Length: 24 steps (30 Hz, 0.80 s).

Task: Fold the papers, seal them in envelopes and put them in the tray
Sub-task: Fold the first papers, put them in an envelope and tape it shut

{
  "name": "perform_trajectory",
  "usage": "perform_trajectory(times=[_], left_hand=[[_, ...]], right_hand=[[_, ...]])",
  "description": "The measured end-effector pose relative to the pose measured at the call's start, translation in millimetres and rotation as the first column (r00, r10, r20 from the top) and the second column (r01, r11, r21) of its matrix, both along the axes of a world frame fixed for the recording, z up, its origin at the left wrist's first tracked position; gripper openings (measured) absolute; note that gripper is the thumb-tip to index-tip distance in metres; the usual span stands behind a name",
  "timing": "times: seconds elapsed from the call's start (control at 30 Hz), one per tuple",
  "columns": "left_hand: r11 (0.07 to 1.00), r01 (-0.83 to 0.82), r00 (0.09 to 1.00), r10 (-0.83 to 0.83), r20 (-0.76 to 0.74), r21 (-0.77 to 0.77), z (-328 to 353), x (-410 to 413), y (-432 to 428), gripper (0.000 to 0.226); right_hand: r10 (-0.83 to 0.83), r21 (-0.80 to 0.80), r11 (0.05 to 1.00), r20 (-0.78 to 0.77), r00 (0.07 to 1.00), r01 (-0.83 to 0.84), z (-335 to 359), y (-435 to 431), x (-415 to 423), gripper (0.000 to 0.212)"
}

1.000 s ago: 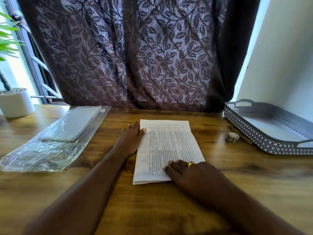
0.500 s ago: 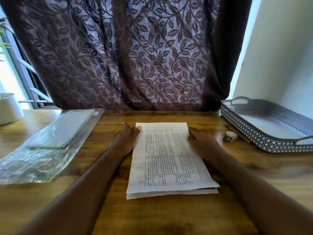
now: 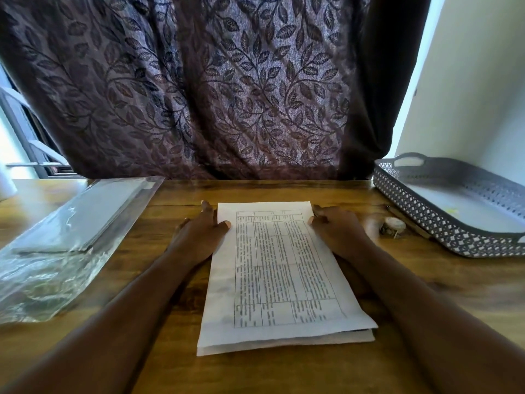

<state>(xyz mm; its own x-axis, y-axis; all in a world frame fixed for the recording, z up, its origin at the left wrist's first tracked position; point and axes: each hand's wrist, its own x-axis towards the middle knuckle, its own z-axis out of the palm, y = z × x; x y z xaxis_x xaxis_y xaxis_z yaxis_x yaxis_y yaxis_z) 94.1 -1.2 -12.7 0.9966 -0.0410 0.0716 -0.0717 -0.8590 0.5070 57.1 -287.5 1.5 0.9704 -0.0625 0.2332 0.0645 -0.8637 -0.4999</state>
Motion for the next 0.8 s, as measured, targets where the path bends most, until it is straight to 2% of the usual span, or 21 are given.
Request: perform_trajectory(times=[0.2, 0.3, 0.4, 0.5, 0.6, 0.67, 0.8], left_hand=[[0.999, 0.03, 0.999, -0.029, 0.026, -0.034, -1.1, -1.3, -1.5, 0.083], [0.99, 0.035, 0.998, -0.028, 0.053, -0.138, 0.2, -3.3, 1.0, 0.088], [0.964, 0.009, 0.983, 0.041, 0.182, -0.265, 3.8, -6.9, 0.2, 0.083], [0.947, 0.008, 0.956, 0.087, 0.281, -0.321, 8.4, -11.0, -0.6, 0.079], [0.928, 0.035, 0.942, 0.094, 0.323, -0.372, 11.7, -13.5, 0.7, 0.07], [0.88, 0.079, 0.944, 0.084, 0.318, -0.468, 13.1, -15.3, 1.7, 0.063], [0.714, 0.184, 0.963, 0.007, 0.27, -0.675, 14.2, -19.7, 2.2, 0.05]], right_hand=[[0.014, -0.042, 0.999, 0.087, 0.996, -0.01, 4.5, 0.2, 0.2, 0.042], [-0.037, 0.115, 0.993, 0.205, 0.978, 0.014, 5.4, -1.1, -0.2, 0.041], [-0.073, 0.281, 0.96, 0.218, 0.973, 0.009, 5.0, -4.2, 1.6, 0.039], [-0.082, 0.269, 0.963, 0.23, 0.97, 0.018, 4.5, -6.6, 3.0, 0.041], [-0.096, 0.329, 0.944, 0.252, 0.963, 0.007, 3.5, -8.9, 4.4, 0.03], [-0.102, 0.437, 0.9, 0.245, 0.964, -0.016, 2.6, -11.3, 4.6, 0.021], [-0.074, 0.746, 0.662, 0.172, 0.982, -0.08, 2.4, -14.4, 5.1, 0.021]])
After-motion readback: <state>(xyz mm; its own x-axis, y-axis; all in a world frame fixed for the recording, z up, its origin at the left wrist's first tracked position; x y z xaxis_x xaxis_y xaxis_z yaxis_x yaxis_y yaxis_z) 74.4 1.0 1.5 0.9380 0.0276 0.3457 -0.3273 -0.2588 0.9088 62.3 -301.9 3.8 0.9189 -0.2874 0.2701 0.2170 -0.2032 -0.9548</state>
